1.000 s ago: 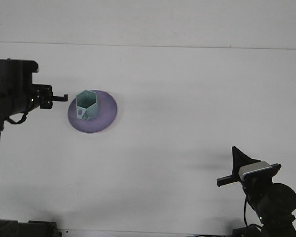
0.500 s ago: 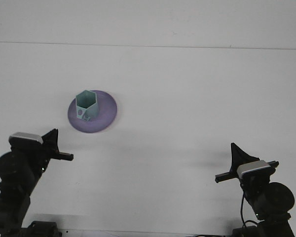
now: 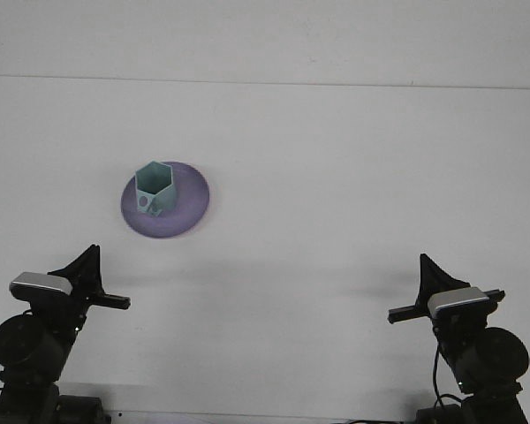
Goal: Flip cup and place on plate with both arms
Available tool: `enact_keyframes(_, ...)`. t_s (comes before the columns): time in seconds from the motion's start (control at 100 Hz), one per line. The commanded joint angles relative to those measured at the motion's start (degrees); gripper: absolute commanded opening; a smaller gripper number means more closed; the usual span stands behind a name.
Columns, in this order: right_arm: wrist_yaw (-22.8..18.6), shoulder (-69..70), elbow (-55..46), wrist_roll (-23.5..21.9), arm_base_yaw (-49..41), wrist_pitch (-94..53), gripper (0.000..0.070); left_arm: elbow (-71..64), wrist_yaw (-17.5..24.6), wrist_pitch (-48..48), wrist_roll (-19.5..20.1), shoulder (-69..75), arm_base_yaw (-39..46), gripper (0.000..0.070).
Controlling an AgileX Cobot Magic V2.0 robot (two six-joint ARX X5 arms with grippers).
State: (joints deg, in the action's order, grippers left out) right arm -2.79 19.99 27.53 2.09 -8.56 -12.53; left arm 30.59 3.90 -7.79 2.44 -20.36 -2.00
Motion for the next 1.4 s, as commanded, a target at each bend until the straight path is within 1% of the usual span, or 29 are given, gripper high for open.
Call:
enact_keyframes(0.0, 0.2, 0.2, 0.0, -0.5, -0.1, 0.5, 0.0000, 0.5, -0.3, 0.6, 0.3, 0.5, 0.1, 0.0012)
enact_keyframes(0.44, 0.2, 0.2, 0.0, -0.5, -0.1, 0.5, 0.0000, 0.4, -0.4, 0.0, 0.4, 0.9, 0.1, 0.0012)
enact_keyframes(0.5, 0.2, 0.2, 0.0, -0.5, -0.1, 0.5, 0.0000, -0.4, -1.6, 0.1, 1.7, 2.4, 0.3, 0.0012)
enact_keyframes(0.57, 0.2, 0.2, 0.0, -0.5, -0.1, 0.5, 0.0000, -3.7, -3.2, 1.4, 1.6, 5.6, 0.7, 0.0012)
enact_keyframes(0.63, 0.2, 0.2, 0.0, -0.5, -0.1, 0.5, 0.0000, -7.8, -4.1, 4.5, 1.6, 8.9, 0.8, 0.0013)
enact_keyframes(0.74, 0.2, 0.2, 0.0, -0.5, -0.1, 0.5, 0.0000, -16.6, -4.1, 10.9, 1.3, 14.7, 1.2, 0.0014)
enact_keyframes(0.87, 0.2, 0.2, 0.0, -0.5, -0.1, 0.5, 0.0000, -23.3, -4.1, 11.5, -0.6, 20.3, 2.0, 0.0016)
enact_keyframes(0.91, 0.2, 0.2, 0.0, -0.5, -0.1, 0.5, 0.0000, -24.8, -4.1, 12.4, -0.6, 20.2, 2.2, 0.0016)
enact_keyframes(0.97, 0.2, 0.2, 0.0, -0.5, -0.1, 0.5, 0.0000, -26.3, -3.7, 13.5, -0.6, 20.2, 2.3, 0.0016)
enact_keyframes(1.11, 0.2, 0.2, 0.0, -0.5, -0.1, 0.8, 0.0000, -29.3, -0.9, 17.3, -0.9, 20.2, 2.3, 0.0016)
enact_keyframes(1.18, 0.2, 0.2, 0.0, -0.5, -0.1, 0.8, 0.0000, -29.8, 1.2, 17.6, -3.7, 20.2, 2.3, 0.0015)
enact_keyframes(1.23, 0.2, 0.2, 0.0, -0.5, -0.1, 0.8, 0.0000, -29.8, 1.9, 17.5, -5.7, 20.2, 2.3, 0.0015)
enact_keyframes(1.39, 0.2, 0.2, 0.0, -0.5, -0.1, 0.9, 0.0000, -29.8, 1.9, 17.3, -6.1, 20.2, 2.3, 0.0015)
